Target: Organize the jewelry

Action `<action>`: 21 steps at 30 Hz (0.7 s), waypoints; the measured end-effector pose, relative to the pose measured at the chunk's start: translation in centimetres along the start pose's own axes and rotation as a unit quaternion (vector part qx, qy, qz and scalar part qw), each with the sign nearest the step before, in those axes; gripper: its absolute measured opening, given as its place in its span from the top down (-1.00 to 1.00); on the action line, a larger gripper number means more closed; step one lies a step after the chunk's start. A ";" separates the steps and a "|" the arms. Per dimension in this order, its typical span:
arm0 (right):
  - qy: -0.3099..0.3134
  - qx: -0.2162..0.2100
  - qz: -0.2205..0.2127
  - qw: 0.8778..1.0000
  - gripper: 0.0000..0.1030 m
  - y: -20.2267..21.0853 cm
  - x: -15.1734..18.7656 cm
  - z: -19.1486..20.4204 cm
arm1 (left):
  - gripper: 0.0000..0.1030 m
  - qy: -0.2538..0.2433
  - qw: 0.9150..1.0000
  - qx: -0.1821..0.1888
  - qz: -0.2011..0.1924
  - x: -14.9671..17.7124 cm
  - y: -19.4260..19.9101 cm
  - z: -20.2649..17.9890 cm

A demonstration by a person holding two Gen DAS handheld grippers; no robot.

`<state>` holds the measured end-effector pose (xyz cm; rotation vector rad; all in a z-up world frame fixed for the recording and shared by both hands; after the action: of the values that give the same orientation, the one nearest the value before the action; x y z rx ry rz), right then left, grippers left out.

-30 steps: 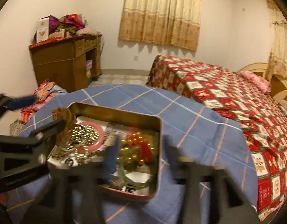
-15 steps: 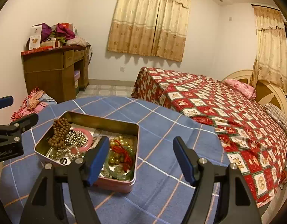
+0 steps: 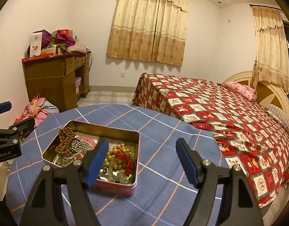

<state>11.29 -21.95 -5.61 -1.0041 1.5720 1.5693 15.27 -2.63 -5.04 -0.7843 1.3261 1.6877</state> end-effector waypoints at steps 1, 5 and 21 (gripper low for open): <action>-0.001 -0.001 0.000 1.000 -0.49 0.0 0.0 0.0 | -0.74 0.000 1.000 0.000 -0.001 0.0 0.0 0.0; -0.001 -0.001 0.000 1.000 -0.49 0.0 0.1 -0.2 | -0.74 -0.001 1.000 0.000 0.000 0.0 0.0 0.0; -0.003 -0.001 -0.002 1.000 -0.54 0.2 0.3 -0.5 | -0.74 -0.006 1.000 0.000 0.004 0.2 -0.2 0.3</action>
<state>10.98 -22.46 -5.78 -1.0019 1.5638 1.5711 15.39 -2.24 -5.20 -0.7684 1.3234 1.6961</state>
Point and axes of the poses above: each gripper's, at about its wrist camera, not at the fingertips, and y roughly against the way its jaws point, z to its left, x to its underside, the point moved 4 cm from there along -y, roughly the way its jaws point, and after that the axes turned 11 degrees about -x, right-handed, at the moved point
